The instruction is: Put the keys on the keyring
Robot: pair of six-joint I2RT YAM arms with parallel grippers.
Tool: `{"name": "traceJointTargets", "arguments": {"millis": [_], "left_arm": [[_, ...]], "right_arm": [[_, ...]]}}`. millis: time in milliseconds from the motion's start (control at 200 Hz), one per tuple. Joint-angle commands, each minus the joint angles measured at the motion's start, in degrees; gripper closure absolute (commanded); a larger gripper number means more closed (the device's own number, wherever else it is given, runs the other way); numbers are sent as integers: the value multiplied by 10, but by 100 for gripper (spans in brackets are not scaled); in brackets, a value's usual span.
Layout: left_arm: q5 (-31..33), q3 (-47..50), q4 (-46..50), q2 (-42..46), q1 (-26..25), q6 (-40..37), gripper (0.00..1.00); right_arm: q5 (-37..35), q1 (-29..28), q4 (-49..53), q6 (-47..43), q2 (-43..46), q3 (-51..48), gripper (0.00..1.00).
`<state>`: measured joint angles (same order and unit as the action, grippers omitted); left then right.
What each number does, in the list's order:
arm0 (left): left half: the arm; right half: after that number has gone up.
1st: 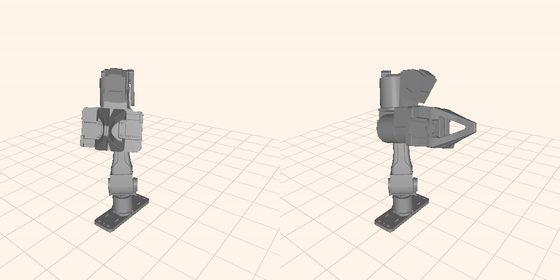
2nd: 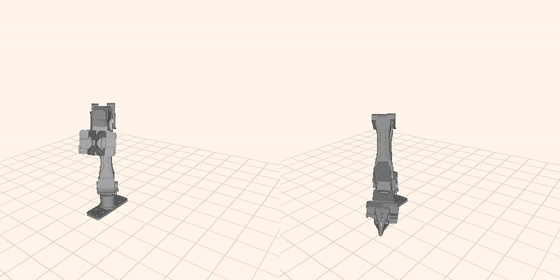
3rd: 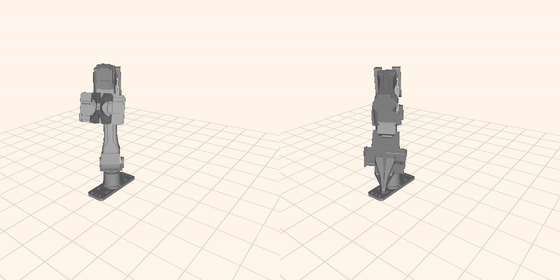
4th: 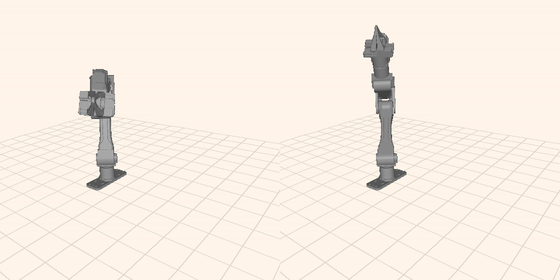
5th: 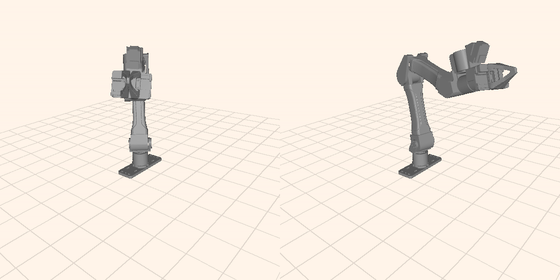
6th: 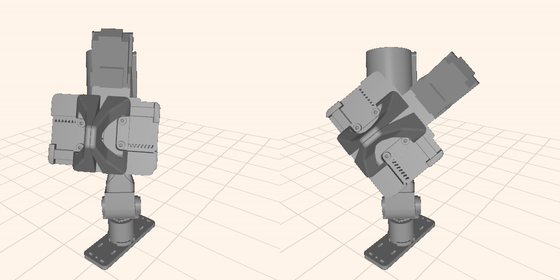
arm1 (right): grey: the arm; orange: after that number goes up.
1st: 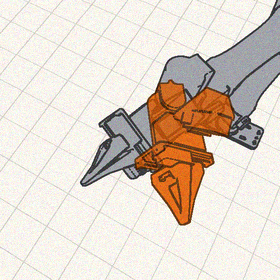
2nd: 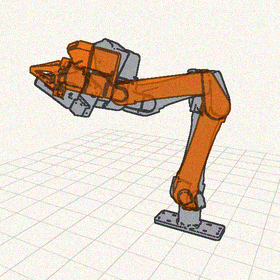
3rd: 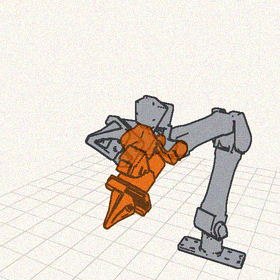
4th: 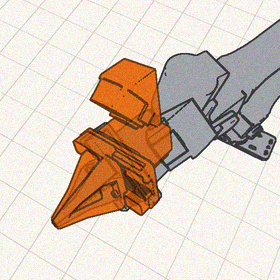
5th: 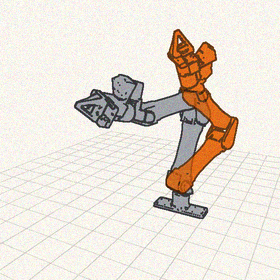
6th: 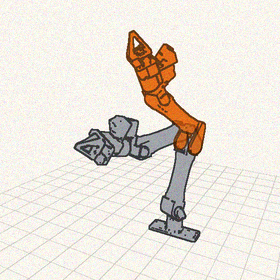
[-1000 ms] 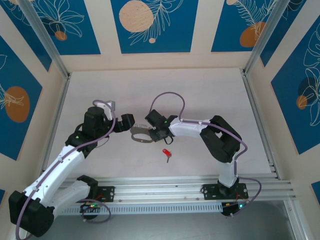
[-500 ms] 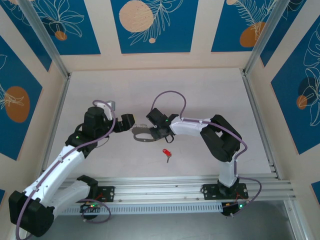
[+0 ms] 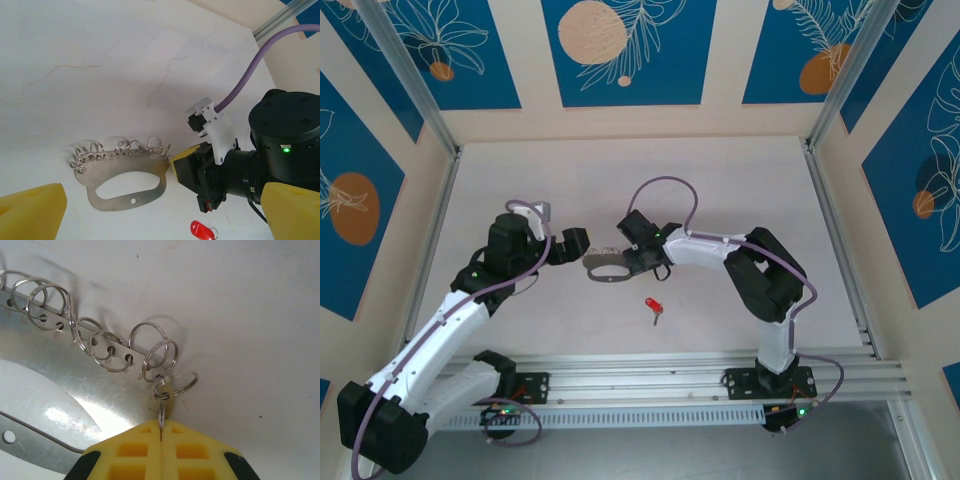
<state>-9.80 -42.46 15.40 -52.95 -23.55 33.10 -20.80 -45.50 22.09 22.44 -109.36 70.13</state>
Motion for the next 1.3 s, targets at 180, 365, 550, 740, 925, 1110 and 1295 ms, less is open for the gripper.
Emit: {"name": "traceJointTargets", "arguments": {"millis": [180,365,550,740,925,1110,1295], "left_arm": [[6,7,-16,6,-5,2,0],[0,0,-11,7,-6,1,0],[-17,-22,3,6,-5,-8,0],[-45,-52,14,5,-6,-22,0],[-72,-80,20,5,-5,-39,0],[-124,-96,-17,-9,-6,-53,2],[-204,-116,-83,-38,-6,-52,16]], "right_arm": [[65,14,-8,3,39,-23,100],[117,31,-30,2,86,-44,100],[204,60,-69,-7,159,-75,100],[311,97,-134,-11,242,-112,100],[383,124,-191,3,311,-138,100],[436,142,-214,11,364,-141,100],[508,162,-245,31,394,-140,100]]}}
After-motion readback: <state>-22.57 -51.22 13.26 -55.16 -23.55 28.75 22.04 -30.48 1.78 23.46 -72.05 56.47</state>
